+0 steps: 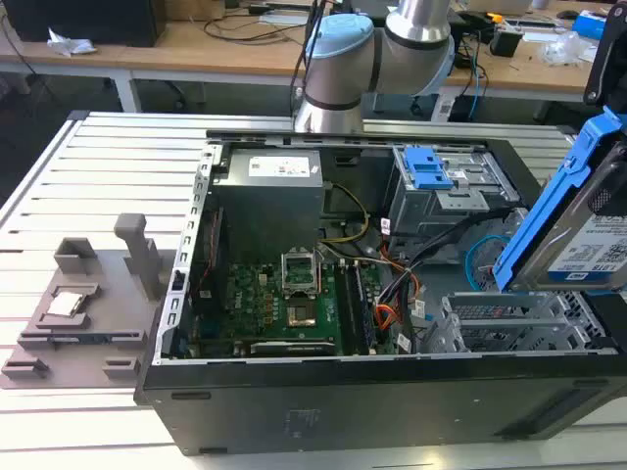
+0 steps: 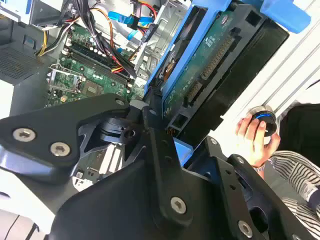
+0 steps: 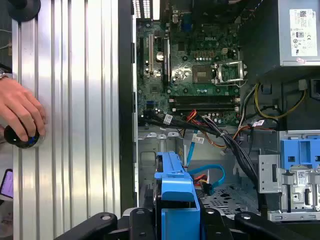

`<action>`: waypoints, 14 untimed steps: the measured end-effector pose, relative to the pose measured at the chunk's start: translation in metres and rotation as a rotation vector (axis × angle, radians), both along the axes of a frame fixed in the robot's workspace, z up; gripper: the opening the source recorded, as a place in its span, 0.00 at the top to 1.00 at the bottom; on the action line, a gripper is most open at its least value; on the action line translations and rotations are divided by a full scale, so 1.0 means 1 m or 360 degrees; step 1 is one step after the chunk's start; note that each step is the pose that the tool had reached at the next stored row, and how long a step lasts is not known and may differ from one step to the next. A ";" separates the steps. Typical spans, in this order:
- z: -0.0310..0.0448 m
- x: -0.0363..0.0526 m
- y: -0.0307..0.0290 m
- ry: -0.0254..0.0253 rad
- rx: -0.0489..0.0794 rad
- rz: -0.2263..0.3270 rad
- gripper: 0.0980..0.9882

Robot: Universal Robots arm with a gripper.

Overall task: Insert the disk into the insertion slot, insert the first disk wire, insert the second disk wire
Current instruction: 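Insert the disk into the insertion slot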

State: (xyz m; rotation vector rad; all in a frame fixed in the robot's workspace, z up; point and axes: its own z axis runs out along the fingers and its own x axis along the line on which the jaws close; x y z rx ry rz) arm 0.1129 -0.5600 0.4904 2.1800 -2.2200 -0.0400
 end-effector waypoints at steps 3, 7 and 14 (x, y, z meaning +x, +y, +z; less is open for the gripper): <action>-0.0035 -0.0015 0.0000 0.00001 0.0000 0.0000 0.70; -0.0078 -0.0017 0.0000 0.00000 0.0000 0.0000 0.70; -0.0162 -0.0017 0.0000 0.00000 0.0000 0.0000 0.70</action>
